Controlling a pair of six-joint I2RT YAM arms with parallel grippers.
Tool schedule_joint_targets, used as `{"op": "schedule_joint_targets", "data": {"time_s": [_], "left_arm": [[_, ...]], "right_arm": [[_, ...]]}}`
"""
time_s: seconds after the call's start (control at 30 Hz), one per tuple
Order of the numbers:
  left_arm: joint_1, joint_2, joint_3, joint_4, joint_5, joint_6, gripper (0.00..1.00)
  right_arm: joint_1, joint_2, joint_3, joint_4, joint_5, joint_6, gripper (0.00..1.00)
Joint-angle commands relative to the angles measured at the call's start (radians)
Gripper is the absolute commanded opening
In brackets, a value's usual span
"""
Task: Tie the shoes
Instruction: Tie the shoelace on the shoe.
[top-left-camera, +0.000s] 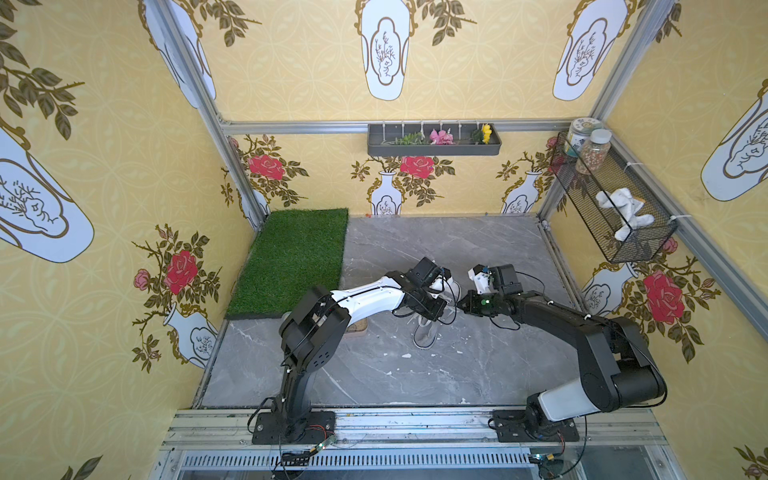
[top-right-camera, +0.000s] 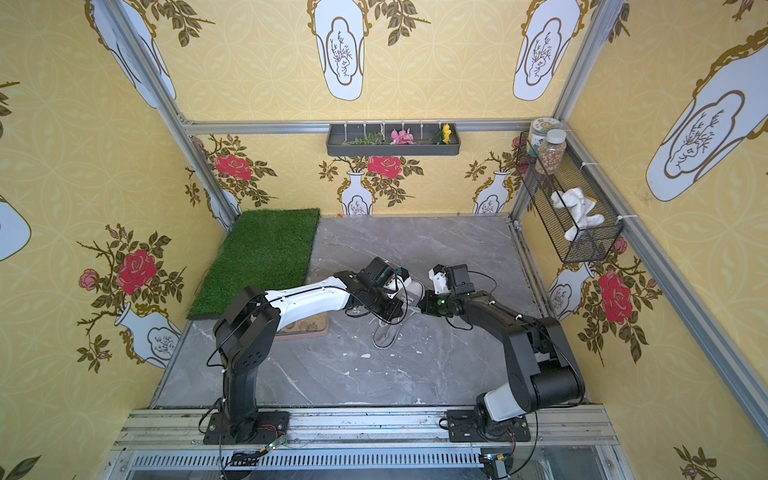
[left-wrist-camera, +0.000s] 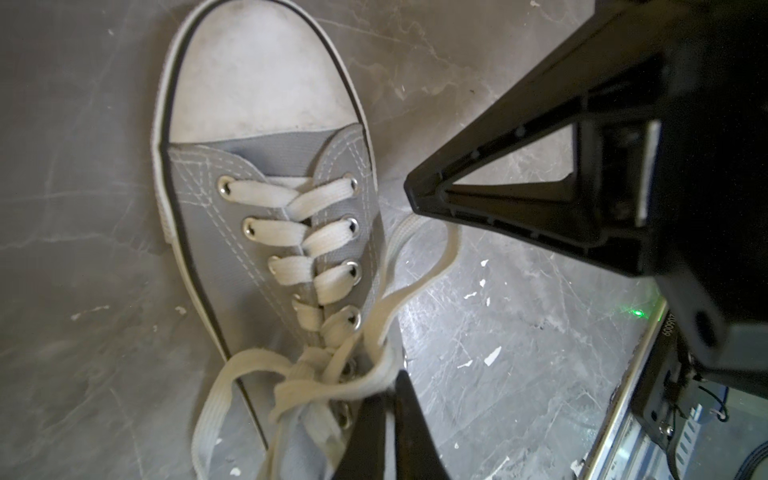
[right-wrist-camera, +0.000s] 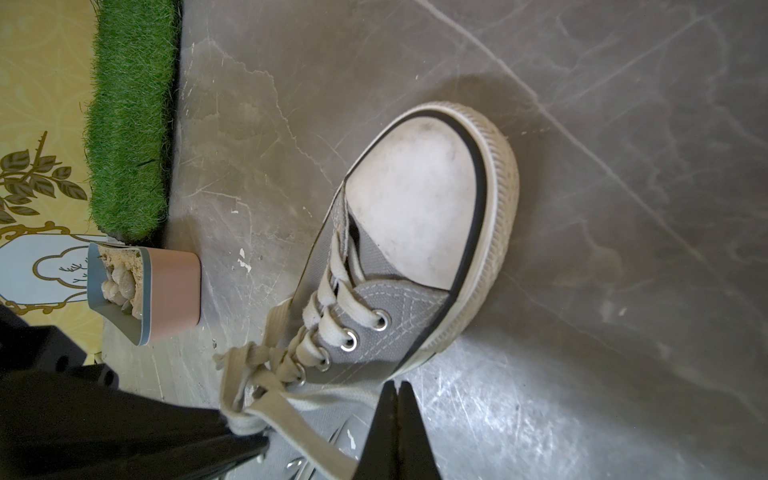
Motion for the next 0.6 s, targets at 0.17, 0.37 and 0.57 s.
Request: {"op": "schedule_joint_targets", "data": {"time_s": [0.17, 0.37, 0.57], "left_arm": [[0.002, -0.013, 0.013, -0.077, 0.010, 0.035, 0.00], [0.002, -0.020, 0.027, -0.151, 0.043, 0.056, 0.00], [0.003, -0.032, 0.028, -0.206, 0.049, 0.084, 0.00]], "right_arm": [[0.002, -0.007, 0.000, 0.019, -0.023, -0.014, 0.07], [0.001, -0.011, 0.007, -0.001, -0.054, -0.031, 0.16], [-0.008, -0.036, 0.009, -0.017, -0.082, -0.041, 0.24]]}}
